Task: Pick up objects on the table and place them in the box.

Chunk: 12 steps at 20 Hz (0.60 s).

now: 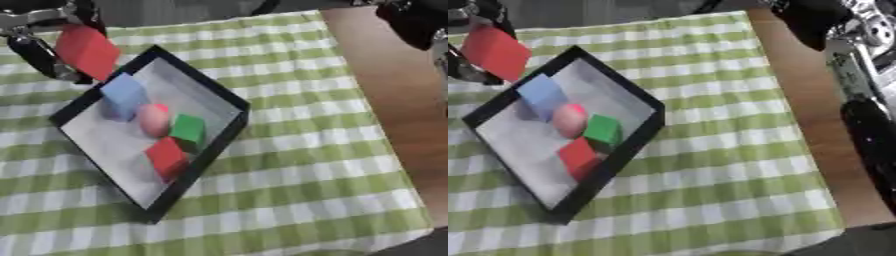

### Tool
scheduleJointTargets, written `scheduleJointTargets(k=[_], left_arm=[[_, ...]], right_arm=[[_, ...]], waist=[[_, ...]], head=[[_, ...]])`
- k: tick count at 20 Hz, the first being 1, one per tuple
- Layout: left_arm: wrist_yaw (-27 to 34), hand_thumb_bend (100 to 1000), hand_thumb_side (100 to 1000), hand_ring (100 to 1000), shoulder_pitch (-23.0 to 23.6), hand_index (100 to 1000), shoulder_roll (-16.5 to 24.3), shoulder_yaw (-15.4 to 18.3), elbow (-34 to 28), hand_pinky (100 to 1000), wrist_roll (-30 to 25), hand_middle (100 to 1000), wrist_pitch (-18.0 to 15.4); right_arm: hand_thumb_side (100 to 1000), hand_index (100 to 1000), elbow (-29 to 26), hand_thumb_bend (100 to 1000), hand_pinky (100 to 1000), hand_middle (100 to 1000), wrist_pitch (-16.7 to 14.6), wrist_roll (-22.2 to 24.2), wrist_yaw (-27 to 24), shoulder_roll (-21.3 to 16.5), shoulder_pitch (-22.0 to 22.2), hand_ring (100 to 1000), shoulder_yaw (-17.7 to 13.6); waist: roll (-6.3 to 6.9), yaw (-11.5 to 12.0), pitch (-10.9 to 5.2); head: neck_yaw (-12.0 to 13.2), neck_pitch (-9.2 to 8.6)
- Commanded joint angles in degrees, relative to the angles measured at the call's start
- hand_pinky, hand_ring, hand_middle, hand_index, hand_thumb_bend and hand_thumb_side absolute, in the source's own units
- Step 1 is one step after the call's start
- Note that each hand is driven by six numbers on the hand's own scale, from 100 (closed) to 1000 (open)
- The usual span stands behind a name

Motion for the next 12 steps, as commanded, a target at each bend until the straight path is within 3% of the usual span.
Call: scheduleJointTargets(k=[1, 7, 9, 10, 11, 12], left_arm=[[2.61, 363, 100, 581, -0.65, 624, 0.26, -1.52, -0.84, 680, -3.04, 479, 2.31], [2.63, 414, 100, 612, 1.11, 667, -1.59, -2.08, 0.18, 706, -5.93, 516, 5.25], [2.31, 482, 100, 679, 1.82, 718, -1.94, -2.30, 0.68, 759, -6.85, 596, 5.15], [2.20, 522, 100, 762, 2.13, 773, -1.98, -2.31, 0.84, 821, -7.29, 704, 4.97], [2.14, 548, 148, 809, 2.52, 812, -1.89, -2.32, 0.90, 858, -7.82, 761, 4.73], [2.18, 589, 266, 857, 2.85, 860, -1.76, -2.21, 0.87, 896, -8.29, 815, 4.55]], right_arm=[[307, 760, -0.32, 176, 889, 606, 0.12, -0.29, -0.27, -1.06, -0.60, 710, -0.51], [310, 760, -0.36, 175, 890, 606, 0.40, -0.36, -0.33, -0.80, -0.45, 711, -0.54], [308, 760, -0.36, 174, 890, 606, 0.49, -0.34, -0.30, -0.74, -0.43, 711, -0.55], [308, 760, -0.36, 173, 890, 606, 0.53, -0.34, -0.29, -0.73, -0.42, 711, -0.56], [309, 760, -0.36, 173, 890, 606, 0.56, -0.34, -0.28, -0.74, -0.39, 711, -0.58], [311, 760, -0.36, 172, 890, 606, 0.60, -0.34, -0.28, -0.74, -0.36, 711, -0.58]], waist=[[0.60, 0.15, -2.67], [0.82, 0.13, -2.63], [0.91, 0.05, -2.60], [0.96, 0.03, -2.60], [1.03, 0.06, -2.60], [1.08, 0.09, -2.62]], head=[[-0.26, 0.30], [-0.25, 0.30], [-0.17, 0.30], [-0.12, 0.30], [-0.12, 0.30], [-0.18, 0.30]])
